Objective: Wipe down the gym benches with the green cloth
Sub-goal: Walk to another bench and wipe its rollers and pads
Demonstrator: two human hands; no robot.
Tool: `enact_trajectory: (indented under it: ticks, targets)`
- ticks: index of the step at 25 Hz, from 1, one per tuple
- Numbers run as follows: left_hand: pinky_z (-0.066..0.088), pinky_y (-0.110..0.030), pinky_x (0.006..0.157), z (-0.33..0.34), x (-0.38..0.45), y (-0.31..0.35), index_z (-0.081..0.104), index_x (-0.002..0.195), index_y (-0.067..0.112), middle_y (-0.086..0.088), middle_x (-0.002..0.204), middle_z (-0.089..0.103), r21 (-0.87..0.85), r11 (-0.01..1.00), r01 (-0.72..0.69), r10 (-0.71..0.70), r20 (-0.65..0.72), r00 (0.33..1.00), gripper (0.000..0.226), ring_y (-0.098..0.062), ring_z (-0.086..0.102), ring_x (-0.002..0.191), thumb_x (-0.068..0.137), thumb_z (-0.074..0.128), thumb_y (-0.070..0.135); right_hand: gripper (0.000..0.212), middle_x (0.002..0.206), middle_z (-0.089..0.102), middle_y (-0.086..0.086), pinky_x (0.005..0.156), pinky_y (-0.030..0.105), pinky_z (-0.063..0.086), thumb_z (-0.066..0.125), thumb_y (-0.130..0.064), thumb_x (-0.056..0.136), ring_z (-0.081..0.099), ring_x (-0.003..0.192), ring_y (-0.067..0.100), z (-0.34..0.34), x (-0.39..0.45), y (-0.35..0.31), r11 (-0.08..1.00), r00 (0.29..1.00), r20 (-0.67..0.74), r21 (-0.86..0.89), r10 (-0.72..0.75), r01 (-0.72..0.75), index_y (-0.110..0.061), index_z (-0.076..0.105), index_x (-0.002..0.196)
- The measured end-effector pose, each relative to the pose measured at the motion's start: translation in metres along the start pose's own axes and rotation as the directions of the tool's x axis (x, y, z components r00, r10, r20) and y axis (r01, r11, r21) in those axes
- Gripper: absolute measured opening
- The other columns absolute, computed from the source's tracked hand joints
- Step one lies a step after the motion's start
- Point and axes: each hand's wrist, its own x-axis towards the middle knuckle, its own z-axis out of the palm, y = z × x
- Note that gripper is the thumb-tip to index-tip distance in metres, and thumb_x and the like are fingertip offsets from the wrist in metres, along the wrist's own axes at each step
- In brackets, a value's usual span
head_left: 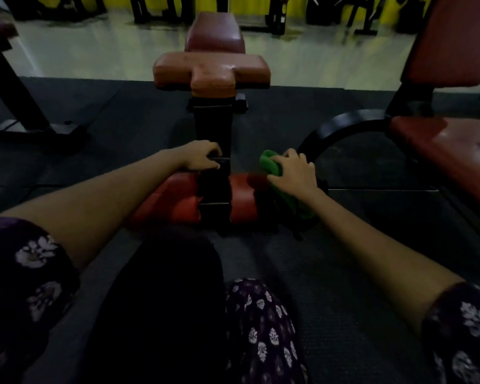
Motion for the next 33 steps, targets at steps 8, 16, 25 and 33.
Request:
enact_trajectory:
  ticks: [8, 16, 25, 33]
  targets:
    - [0.031, -0.026, 0.097, 0.017, 0.086, 0.053, 0.042, 0.134, 0.003, -0.017, 0.137, 0.044, -0.068, 0.972, -0.227, 0.227, -0.001, 0.974, 0.048, -0.028, 0.042, 0.126, 0.092, 0.058, 0.022, 0.051, 0.128, 0.043, 0.012, 0.099, 0.047, 0.034, 0.058, -0.042, 0.086, 0.04, 0.12, 0.036, -0.012, 0.053, 0.033, 0.985, 0.982, 0.079, -0.052, 0.171, -0.168, -0.027, 0.048, 0.135]
    - [0.037, -0.035, 0.101, -0.043, 0.152, 0.103, 0.035, 0.137, 0.003, -0.018, 0.137, 0.039, -0.06, 0.96, -0.272, 0.279, 0.199, 0.939, 0.055, -0.031, 0.043, 0.124, 0.091, 0.059, 0.023, 0.054, 0.132, 0.042, 0.013, 0.1, 0.049, 0.033, 0.057, -0.042, 0.087, 0.038, 0.123, 0.037, -0.081, 0.092, 0.073, 0.945, 0.919, 0.24, -0.168, 0.314, -0.279, -0.029, 0.045, 0.138]
    - [0.038, -0.044, 0.104, -0.152, 0.167, 0.166, 0.022, 0.145, 0.009, -0.014, 0.147, 0.029, -0.12, 0.949, -0.291, 0.314, 0.311, 0.897, 0.069, -0.033, 0.042, 0.126, 0.089, 0.06, 0.024, 0.057, 0.134, 0.04, 0.011, 0.101, 0.048, 0.032, 0.058, -0.042, 0.088, 0.036, 0.125, 0.035, -0.214, 0.108, 0.099, 0.908, 0.849, 0.321, -0.157, 0.42, -0.389, -0.032, 0.039, 0.142]
    - [0.037, -0.038, 0.105, -0.352, 0.133, 0.237, 0.029, 0.142, 0.011, -0.012, 0.143, 0.035, -0.197, 0.929, -0.313, 0.365, 0.349, 0.863, 0.06, -0.028, 0.043, 0.126, 0.09, 0.058, 0.022, 0.055, 0.133, 0.04, 0.01, 0.097, 0.046, 0.034, 0.06, -0.035, 0.089, 0.037, 0.123, 0.033, -0.431, 0.119, 0.078, 0.855, 0.822, 0.301, 0.039, 0.484, -0.517, -0.027, 0.043, 0.14]
